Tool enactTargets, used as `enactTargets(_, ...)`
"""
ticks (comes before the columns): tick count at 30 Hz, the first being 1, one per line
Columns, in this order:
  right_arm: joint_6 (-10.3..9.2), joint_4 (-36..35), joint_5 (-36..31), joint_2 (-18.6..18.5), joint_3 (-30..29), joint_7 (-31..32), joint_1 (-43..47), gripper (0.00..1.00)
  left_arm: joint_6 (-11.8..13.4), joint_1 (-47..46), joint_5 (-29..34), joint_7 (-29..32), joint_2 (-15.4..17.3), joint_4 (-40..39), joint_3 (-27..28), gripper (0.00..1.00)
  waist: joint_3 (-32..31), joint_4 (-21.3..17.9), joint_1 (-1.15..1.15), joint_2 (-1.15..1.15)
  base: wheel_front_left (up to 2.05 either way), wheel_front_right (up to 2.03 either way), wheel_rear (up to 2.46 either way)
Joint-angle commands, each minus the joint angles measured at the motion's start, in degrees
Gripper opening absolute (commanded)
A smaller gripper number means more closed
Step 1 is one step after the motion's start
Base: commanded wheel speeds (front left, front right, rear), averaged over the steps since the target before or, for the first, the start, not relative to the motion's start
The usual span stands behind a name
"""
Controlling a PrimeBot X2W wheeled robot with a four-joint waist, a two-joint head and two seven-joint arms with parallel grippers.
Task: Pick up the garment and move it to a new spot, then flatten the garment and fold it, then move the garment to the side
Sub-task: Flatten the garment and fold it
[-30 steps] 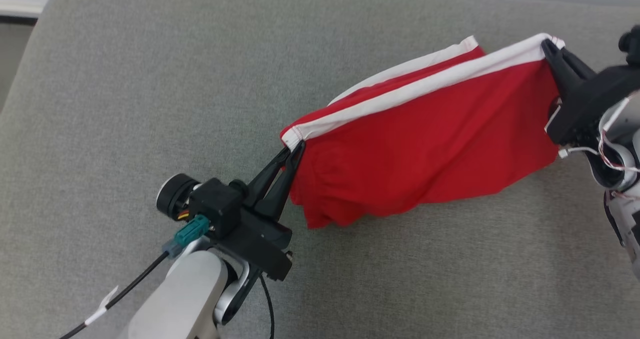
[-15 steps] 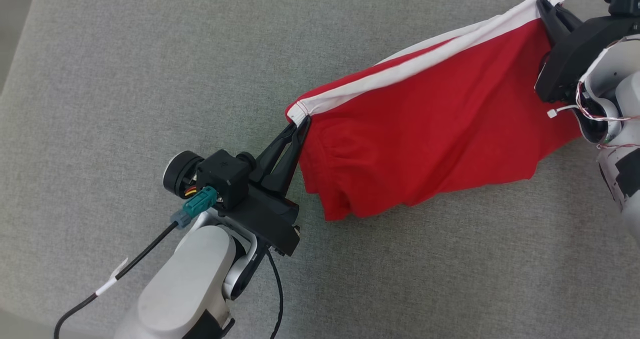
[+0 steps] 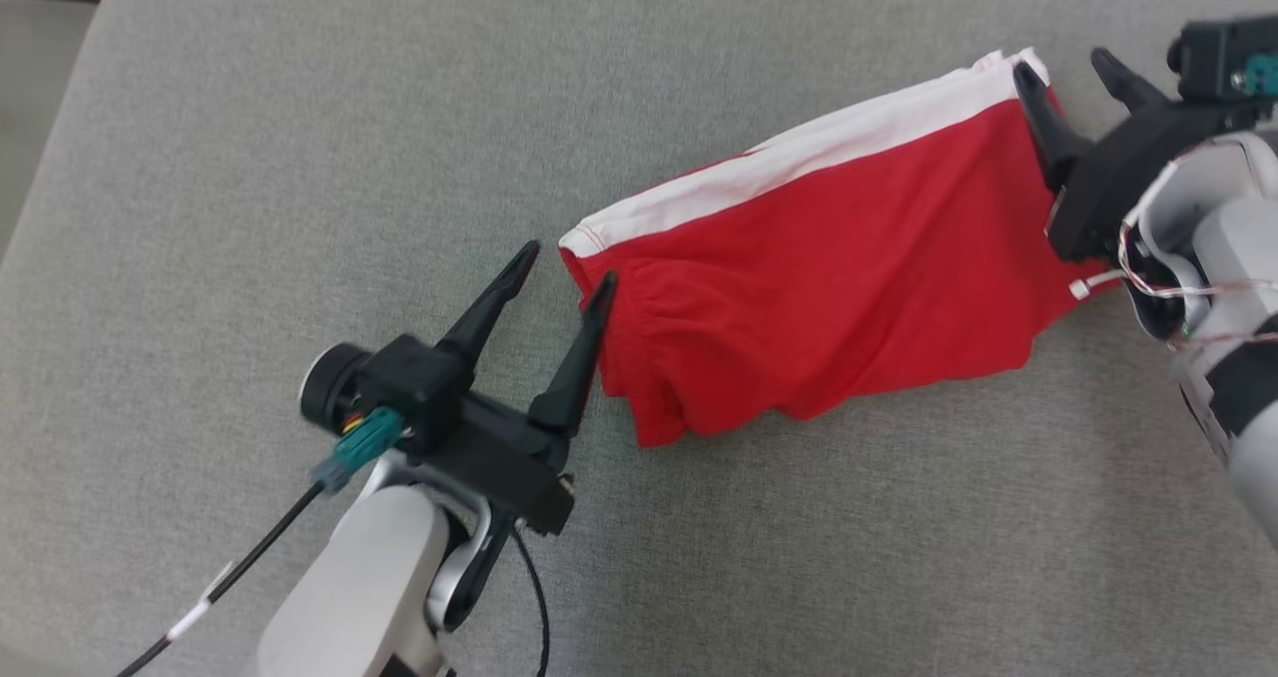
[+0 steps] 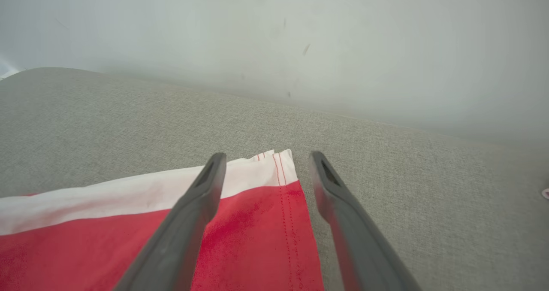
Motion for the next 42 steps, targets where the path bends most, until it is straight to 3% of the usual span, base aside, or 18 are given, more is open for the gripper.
enactTargets(1, -0.16, -0.3, 0.7, -0.73, 0.49, -0.59, 1.3, 1.0, 0.12, 1.44, 0.26, -0.16, 0.05, -0.79, 1.13, 1.0, -1.71, -0.58, 0.0, 0.0, 0.0, 0.0, 0.0)
enactTargets(7, -0.16, -0.25, 4.39, -3.41, 2.45, -0.64, 5.79, 1.0, 0.16, 8.05, 3.76, -0.16, -1.4, -7.84, 9.68, 1.0, -4.18, -1.1, 0.0, 0.0, 0.0, 0.0, 0.0)
enactTargets(15, -0.16, 0.91, 8.33, -3.71, 3.68, -0.39, 10.45, 1.0, 0.17, 16.07, 8.15, -0.16, -4.08, -12.88, 19.1, 1.0, -5.66, -0.84, 0.0, 0.0, 0.0, 0.0, 0.0)
enactTargets(21, -0.16, 3.34, 10.43, -1.9, 3.8, -0.15, 12.16, 1.0, 0.14, 20.02, 10.79, -0.16, -5.43, -13.79, 23.35, 1.0, -5.91, -0.58, 0.0, 0.0, 0.0, 0.0, 0.0)
enactTargets(29, -0.16, 6.93, 11.88, 0.53, 4.54, 1.33, 12.2, 1.0, 0.12, 21.94, 11.33, -0.16, -6.35, -14.14, 24.95, 1.0, -5.7, 0.03, 0.0, 0.0, 0.0, 0.0, 0.0)
enactTargets(30, -0.16, 7.3, 12.12, 0.93, 4.81, 1.83, 12.31, 0.73, 0.12, 21.99, 11.39, -0.16, -6.4, -14.08, 24.96, 1.0, -5.74, 0.09, 0.0, 0.0, 0.0, 0.0, 0.0)
enactTargets(31, -0.16, 7.54, 12.23, 1.11, 5.05, 2.18, 12.32, 0.29, 0.12, 21.99, 11.47, -0.16, -6.44, -13.98, 24.96, 1.0, -5.78, 0.14, 0.0, 0.0, 0.0, 0.0, 0.0)
enactTargets(33, -0.16, 7.95, 12.61, 1.42, 5.4, 2.64, 12.5, 0.0, 0.12, 21.95, 11.65, -0.16, -6.51, -13.71, 25.0, 1.0, -6.03, 0.13, 0.0, 0.0, 0.0, 0.0, 0.0)
enactTargets(42, -0.16, 4.7, 16.46, 0.53, 5.39, -1.44, 16.07, 0.0, 0.11, 23.99, 12.03, -0.16, -6.62, -13.05, 25.13, 1.0, -10.13, -2.06, 0.0, 0.0, 0.0, 0.0, 0.0)
